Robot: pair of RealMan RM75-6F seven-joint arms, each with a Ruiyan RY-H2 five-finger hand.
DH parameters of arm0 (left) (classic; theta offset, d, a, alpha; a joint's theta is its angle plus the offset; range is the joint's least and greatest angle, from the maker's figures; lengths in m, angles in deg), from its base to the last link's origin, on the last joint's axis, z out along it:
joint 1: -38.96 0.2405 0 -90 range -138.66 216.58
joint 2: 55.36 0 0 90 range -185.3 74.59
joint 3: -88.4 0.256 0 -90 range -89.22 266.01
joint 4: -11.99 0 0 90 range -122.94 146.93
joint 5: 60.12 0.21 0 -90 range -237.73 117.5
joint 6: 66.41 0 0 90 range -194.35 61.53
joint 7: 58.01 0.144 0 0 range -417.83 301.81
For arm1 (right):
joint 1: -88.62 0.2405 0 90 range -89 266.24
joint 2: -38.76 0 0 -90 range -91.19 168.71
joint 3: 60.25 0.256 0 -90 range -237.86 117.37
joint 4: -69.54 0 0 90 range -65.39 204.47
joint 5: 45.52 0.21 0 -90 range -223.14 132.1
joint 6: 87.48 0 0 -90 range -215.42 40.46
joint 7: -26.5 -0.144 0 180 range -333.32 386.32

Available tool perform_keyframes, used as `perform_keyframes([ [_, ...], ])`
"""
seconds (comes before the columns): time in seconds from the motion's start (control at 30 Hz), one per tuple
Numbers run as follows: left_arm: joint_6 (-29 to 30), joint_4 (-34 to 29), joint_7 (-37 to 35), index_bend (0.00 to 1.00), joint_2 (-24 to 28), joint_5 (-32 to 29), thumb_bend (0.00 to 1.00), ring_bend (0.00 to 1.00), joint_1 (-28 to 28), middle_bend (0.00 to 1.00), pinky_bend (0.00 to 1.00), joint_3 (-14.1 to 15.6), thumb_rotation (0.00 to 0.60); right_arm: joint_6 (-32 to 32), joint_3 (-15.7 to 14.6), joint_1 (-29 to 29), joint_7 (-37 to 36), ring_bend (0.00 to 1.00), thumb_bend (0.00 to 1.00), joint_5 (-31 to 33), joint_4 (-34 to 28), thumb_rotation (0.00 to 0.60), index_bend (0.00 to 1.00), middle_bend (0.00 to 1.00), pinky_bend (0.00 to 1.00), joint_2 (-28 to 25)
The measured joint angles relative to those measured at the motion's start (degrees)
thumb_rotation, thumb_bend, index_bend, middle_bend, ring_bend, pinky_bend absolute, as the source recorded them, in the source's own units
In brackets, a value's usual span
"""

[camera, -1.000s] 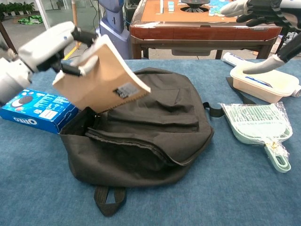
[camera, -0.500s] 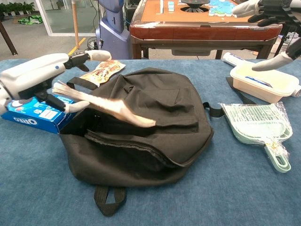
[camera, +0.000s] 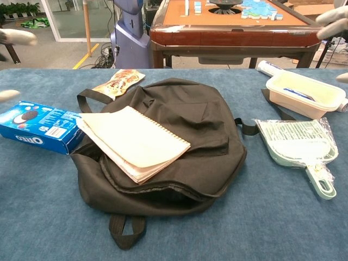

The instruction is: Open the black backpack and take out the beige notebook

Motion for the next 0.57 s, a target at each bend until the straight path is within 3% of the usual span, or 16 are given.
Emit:
perform_keyframes([
  [0.27,7.61,3.90,1.43,0.14,0.55,-4.14,0.29,0.05,8.22,0.06,0.14,-0.72,0.600,3.55,-3.47,-4.32,5.38,0.09,0.29,-1.17,3.48,0.600,0.19,0.23,0.14,0.34],
  [0.57,11.68,1.05,5.78,0.15,0.66,-3.59,0.29,0.05,14.88,0.06,0.14,2.02,0.600,12.34,-5.39,-9.76,5.74,0.09,0.29,-6.77,5.78,0.600,0.19,0.23,0.14,2.87],
])
